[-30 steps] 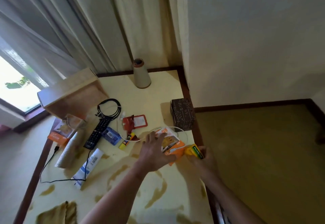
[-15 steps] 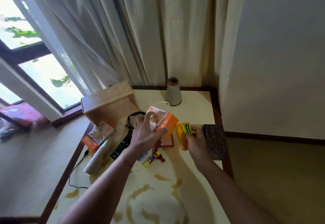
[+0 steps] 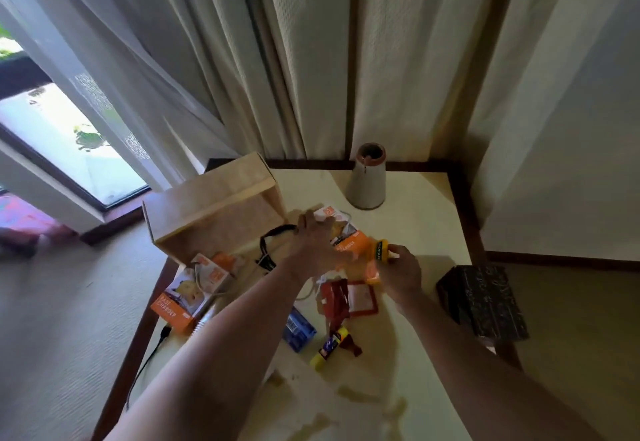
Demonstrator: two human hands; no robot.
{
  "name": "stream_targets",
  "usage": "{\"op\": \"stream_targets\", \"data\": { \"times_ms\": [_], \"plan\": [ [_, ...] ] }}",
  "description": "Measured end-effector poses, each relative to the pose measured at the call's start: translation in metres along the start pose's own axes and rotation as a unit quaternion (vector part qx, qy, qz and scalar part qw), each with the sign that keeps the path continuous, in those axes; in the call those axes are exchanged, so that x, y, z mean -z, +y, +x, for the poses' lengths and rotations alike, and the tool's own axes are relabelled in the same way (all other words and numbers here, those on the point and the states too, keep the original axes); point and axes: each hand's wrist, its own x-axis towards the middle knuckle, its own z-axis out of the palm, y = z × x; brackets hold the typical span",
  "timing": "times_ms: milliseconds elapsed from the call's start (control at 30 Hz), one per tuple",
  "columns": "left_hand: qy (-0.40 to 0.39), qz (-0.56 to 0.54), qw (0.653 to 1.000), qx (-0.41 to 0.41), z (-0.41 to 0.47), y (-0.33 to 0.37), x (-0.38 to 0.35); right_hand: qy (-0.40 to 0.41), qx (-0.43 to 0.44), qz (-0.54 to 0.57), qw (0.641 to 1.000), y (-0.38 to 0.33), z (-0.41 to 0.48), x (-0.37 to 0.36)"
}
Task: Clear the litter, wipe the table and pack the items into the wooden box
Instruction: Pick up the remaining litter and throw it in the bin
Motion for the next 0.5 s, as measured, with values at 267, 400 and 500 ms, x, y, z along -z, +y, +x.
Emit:
{"op": "stream_targets", "data": {
  "times_ms": [267, 400, 500],
  "plan": [
    [0.061, -0.063, 0.993, -0.074, -0.048, -0.035, 0.008, 0.058, 0.154, -0.297, 0.940, 0.009, -0.025, 0.000],
    [-0.046, 0.000, 0.998, -0.052, -0.120, -0.058, 0.030, -0.120, 0.282, -0.328, 0.894, 0.013, -0.085, -0.011],
    [-0.123, 0.102, 0.987, -0.025, -0.165, -0.068, 0.024, -0.242, 0.342, -0.441, 0.794, 0.023, -0.108, -0.021]
  ]
}}
